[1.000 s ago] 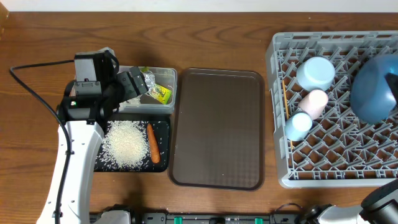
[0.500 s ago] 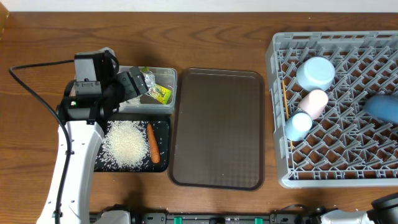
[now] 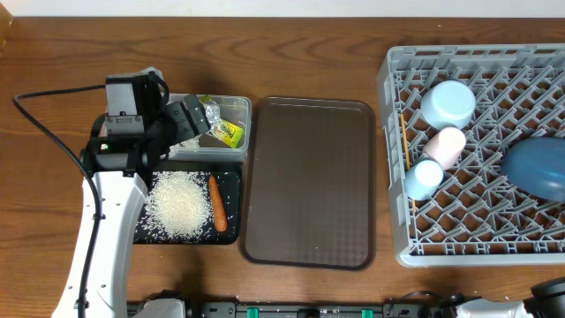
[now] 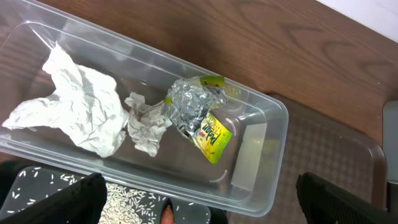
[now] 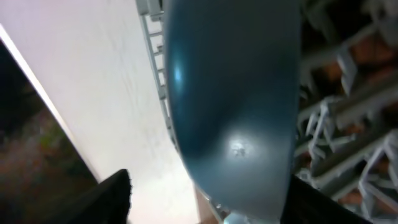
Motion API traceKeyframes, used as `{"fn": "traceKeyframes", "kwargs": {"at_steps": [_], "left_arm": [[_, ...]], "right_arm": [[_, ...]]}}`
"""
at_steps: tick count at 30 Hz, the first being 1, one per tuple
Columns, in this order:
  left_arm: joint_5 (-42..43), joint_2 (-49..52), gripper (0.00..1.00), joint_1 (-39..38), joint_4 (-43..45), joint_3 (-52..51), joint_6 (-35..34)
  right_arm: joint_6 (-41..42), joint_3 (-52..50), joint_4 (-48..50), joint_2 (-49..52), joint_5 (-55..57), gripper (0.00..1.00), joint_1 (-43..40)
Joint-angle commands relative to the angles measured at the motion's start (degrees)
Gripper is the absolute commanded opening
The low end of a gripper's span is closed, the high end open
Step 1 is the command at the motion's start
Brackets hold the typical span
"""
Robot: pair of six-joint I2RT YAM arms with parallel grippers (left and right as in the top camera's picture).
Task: Sort waste into correct bins and load items into the dishwasher rack
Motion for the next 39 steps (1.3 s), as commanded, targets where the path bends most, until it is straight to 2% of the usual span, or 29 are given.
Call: {"fn": "traceKeyframes", "kwargs": {"at_steps": [1,8,13,18,22,25,27,28,37,39], "left_arm": [[-0.9,0.2,1.00,0.2,0.0,0.0,0.3],[-0.9,0.2,1.00,0.2,0.0,0.0,0.3],[-0.9,0.2,1.00,0.2,0.0,0.0,0.3],[-0.9,0.2,1.00,0.2,0.0,0.0,0.3],[-0.9,0.2,1.00,0.2,0.0,0.0,0.3],[-0.9,0.2,1.00,0.2,0.0,0.0,0.3],[-0.9,0.2,1.00,0.2,0.0,0.0,0.3],[-0.9,0.2,1.00,0.2,0.0,0.0,0.3],[-0.9,0.2,1.00,0.2,0.0,0.0,0.3],[-0.9,0.2,1.00,0.2,0.0,0.0,0.3]], "right_arm": [[-2.7,0.0,-3.7,-0.3,-1.6,0.78,-1.5],[-4.3,0.0,-18.7,-0.6,-1.6,0.84,-3.6],[-10.2,0.0,-30.6,-0.6,-3.8,0.88,-3.6],[-22.9,0.0,-34.5,-0.7,-14.5,0.87,-2.5],[-49.6,0.1,-34.3,-0.8,-23.2,0.85,-0.8],[-57.6,0.1,-29.6,-0.7,-23.3,0.86,-0.4],[-56.1,0.1,-24.0,-0.7,-22.3,0.89,0.0],[-55.0,0.1,-22.5,-0.7,-21.4,0.99,0.1],[-48.0,0.1,-13.8,-0.7,-11.3,0.99,0.8],[-44.1,0.0,-12.0,-0.7,-7.3,0.99,0.8]]}}
